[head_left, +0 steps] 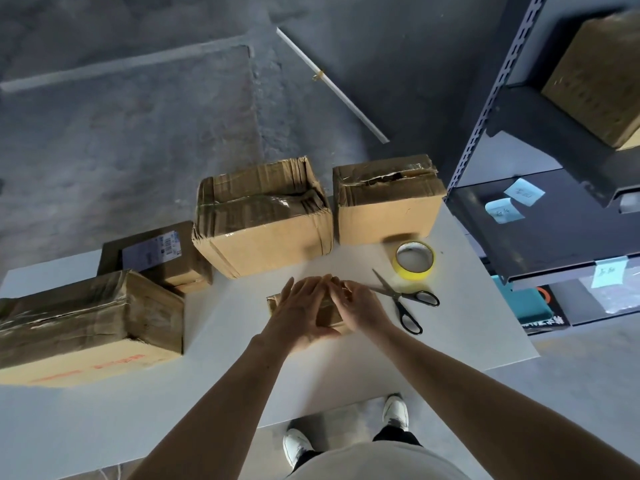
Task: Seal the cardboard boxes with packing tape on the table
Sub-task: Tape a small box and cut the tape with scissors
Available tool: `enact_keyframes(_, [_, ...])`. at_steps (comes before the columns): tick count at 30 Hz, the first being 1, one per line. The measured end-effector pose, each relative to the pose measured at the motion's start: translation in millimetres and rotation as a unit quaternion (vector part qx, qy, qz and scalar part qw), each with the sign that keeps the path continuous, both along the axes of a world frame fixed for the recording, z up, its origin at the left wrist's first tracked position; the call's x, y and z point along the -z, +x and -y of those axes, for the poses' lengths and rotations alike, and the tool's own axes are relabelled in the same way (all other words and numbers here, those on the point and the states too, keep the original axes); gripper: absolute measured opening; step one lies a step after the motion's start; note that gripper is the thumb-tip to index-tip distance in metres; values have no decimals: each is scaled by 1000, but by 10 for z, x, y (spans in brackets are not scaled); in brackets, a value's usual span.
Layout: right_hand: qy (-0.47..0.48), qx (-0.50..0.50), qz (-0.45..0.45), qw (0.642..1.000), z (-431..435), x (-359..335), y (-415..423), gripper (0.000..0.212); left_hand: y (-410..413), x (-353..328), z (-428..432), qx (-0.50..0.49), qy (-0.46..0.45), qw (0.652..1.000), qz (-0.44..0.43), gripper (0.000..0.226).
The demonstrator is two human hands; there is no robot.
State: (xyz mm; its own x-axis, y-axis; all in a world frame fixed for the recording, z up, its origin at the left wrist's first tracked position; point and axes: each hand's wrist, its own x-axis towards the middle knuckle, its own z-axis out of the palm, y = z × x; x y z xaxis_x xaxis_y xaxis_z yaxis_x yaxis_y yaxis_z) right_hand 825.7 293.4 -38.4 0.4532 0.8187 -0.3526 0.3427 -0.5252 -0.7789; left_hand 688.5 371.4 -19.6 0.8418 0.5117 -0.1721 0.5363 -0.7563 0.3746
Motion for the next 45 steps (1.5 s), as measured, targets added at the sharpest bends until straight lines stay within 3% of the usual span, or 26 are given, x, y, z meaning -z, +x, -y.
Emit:
enact_keyframes(3, [-18, -1, -20, 1000, 3, 91, -15, 57, -60, -27, -12, -31, 3, 999, -35, 120])
enact_keyframes(6, [-21, 12, -38, 999, 2, 91, -33, 60, -132, -71, 6, -178, -25, 982, -59, 111])
enact_keyframes(10, [-37, 14, -84, 996, -18, 21, -49, 62, -133, -93, 92, -436, -192, 879, 2, 96])
enact_keyframes(12, [-44, 16, -114, 992, -3, -2, -97, 67, -94, -56, 107, -484, -270, 832, 36, 91])
enact_keyframes(14, [-58, 21, -134, 989, -1, 16, -158, 75, -51, -46, 121, -510, -292, 807, 60, 85])
enact_keyframes(18, [-62, 55, -122, 989, -47, 133, -252, 80, -4, 0, 177, -531, -237, 812, 50, 83])
enact_keyframes(28, [-43, 57, -34, 997, -22, 134, -294, 42, -46, 59, 200, -521, -170, 835, 40, 76])
enact_keyframes(39, [-37, 33, 15, 999, 14, 70, -265, 52, -242, 92, 168, -514, -152, 838, 102, 34])
enact_keyframes(45, [-28, 46, -10, 998, 47, 40, -281, 54, -295, 102, 166, -491, -121, 858, 95, 41])
